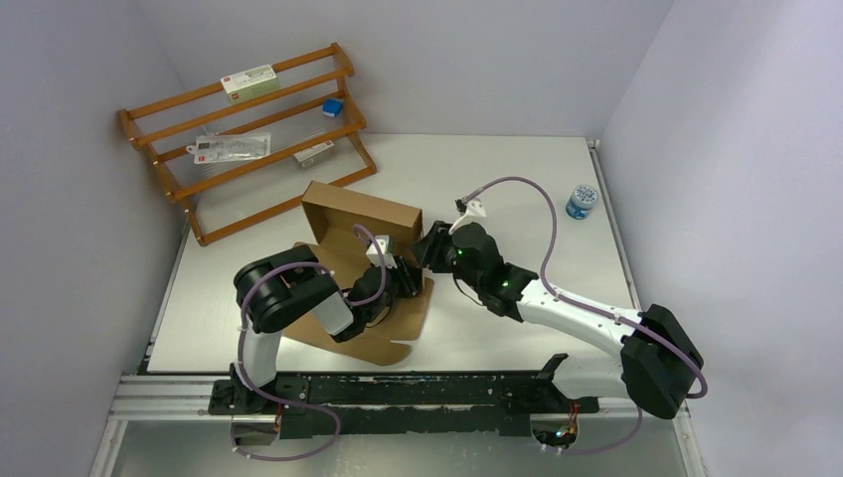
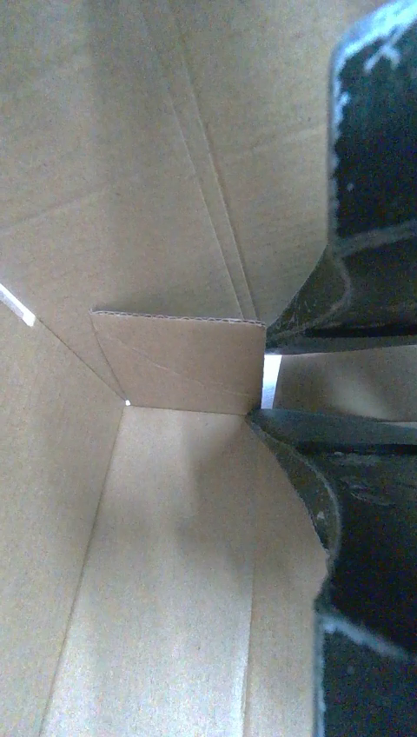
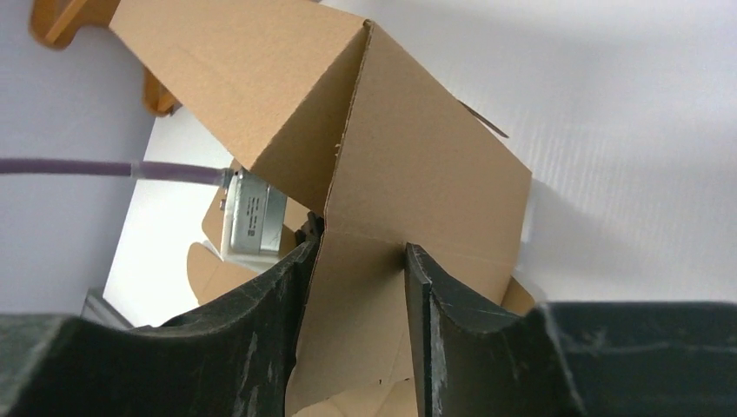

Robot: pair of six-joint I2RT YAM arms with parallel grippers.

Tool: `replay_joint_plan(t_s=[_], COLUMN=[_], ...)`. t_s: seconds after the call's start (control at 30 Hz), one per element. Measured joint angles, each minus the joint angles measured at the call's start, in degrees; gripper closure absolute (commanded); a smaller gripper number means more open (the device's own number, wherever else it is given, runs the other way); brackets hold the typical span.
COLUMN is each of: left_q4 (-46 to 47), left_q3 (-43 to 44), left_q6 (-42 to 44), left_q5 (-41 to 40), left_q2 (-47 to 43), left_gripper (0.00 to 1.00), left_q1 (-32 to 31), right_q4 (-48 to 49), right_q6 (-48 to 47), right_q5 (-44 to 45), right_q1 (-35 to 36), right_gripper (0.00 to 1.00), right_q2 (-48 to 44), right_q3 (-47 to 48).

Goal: Fold the paper box

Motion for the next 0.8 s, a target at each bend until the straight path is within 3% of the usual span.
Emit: replay_joint_plan(t_s=[0.8], left_q4=[1.29], left_q3=[-4.83], left_q6=[1.33], left_q5=[1.01], left_q2=[-3.23], left_gripper=[0.58], left_q1=[2.25], right_q4=[19.02], right_q6=[-6.78], right_q5=[-14.32], right_q1=[-2.12], right_gripper=[0.38], right_q2=[-0.42], right_q3=[-5.27])
